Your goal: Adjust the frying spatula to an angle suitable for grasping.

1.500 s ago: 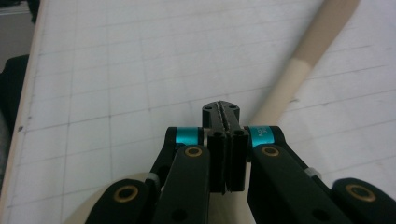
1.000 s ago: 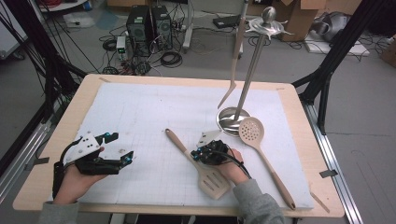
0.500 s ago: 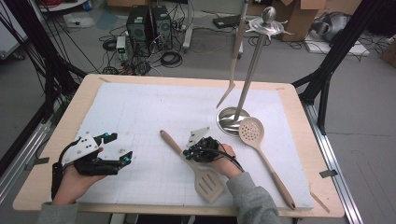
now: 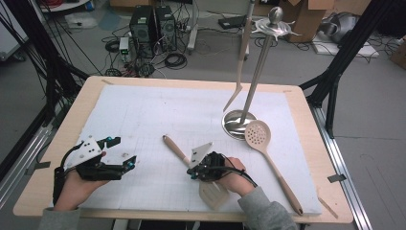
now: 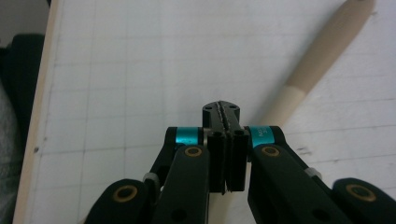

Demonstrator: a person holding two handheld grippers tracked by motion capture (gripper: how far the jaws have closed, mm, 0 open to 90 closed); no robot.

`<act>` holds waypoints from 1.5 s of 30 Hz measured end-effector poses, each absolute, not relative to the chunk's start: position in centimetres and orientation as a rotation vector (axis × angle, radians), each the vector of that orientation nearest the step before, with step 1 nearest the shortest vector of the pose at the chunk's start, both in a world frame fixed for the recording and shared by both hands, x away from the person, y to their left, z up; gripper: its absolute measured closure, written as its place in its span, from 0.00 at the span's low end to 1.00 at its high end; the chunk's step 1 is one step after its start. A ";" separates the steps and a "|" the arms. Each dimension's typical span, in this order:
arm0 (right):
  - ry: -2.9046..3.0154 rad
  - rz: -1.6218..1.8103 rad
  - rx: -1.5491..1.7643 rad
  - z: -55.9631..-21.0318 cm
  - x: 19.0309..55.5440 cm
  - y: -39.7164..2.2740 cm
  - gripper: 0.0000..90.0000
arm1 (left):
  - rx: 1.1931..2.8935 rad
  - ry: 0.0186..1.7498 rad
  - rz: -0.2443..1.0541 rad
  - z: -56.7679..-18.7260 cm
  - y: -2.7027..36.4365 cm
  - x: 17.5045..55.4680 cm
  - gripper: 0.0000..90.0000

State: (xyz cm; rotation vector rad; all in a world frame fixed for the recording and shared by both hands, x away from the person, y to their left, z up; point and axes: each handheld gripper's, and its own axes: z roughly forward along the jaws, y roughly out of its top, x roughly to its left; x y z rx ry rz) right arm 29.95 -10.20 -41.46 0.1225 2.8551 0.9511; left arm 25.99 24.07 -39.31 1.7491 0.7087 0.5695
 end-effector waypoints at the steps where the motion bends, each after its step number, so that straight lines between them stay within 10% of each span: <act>1: 2.861 0.926 0.115 -41.6 29.9 -10.1 1.00 | 1.752 0.706 0.570 -39.3 24.0 26.0 0.15; 28: 2.940 0.887 0.157 -42.3 30.7 -13.2 1.00 | 1.765 0.705 0.559 -39.6 23.7 26.3 0.15; 45: 2.882 0.947 0.051 -42.7 30.2 -7.9 1.00 | 1.753 0.710 0.560 -39.5 23.9 26.3 0.15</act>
